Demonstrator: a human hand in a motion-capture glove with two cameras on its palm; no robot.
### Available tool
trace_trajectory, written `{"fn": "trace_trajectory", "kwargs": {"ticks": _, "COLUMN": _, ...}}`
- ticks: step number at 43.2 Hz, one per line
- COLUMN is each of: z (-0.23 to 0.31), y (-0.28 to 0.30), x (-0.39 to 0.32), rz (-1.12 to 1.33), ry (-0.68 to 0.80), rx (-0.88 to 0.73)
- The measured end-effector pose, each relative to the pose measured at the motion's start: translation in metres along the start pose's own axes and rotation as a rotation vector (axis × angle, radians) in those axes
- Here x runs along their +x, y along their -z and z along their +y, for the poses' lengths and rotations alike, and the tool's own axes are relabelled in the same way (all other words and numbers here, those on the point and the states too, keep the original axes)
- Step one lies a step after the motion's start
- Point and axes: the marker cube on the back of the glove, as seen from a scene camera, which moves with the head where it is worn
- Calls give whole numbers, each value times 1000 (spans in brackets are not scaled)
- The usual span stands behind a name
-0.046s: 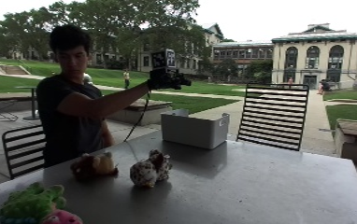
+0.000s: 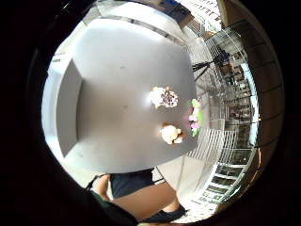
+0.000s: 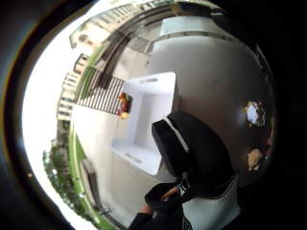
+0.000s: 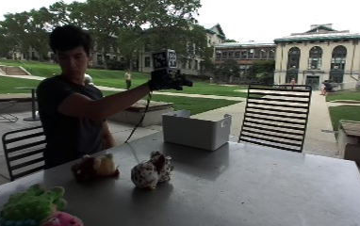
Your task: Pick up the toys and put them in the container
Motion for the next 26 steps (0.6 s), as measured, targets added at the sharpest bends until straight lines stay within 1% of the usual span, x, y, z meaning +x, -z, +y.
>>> {"fn": "trace_trajectory", "kwargs": {"ticks": 2, "z": -6, "y": -2, "x": 6, "rz": 30, "ry": -119, "rx": -5}}
{"fn": "trace_trajectory", "kwargs": {"ticks": 4, "z": -7, "y": -2, "x": 9, "rz": 42, "ry": -166, "rx": -12}}
{"fn": "trace_trajectory", "kwargs": {"ticks": 18, "z": 12, "y": 9, "x": 35, "rz": 30, "ry": -158, "rx": 0}}
{"fn": "trace_trajectory", "kwargs": {"ticks": 26, "z": 42, "y": 10, "x": 70, "rz": 55, "ry": -187, "rx": 13}}
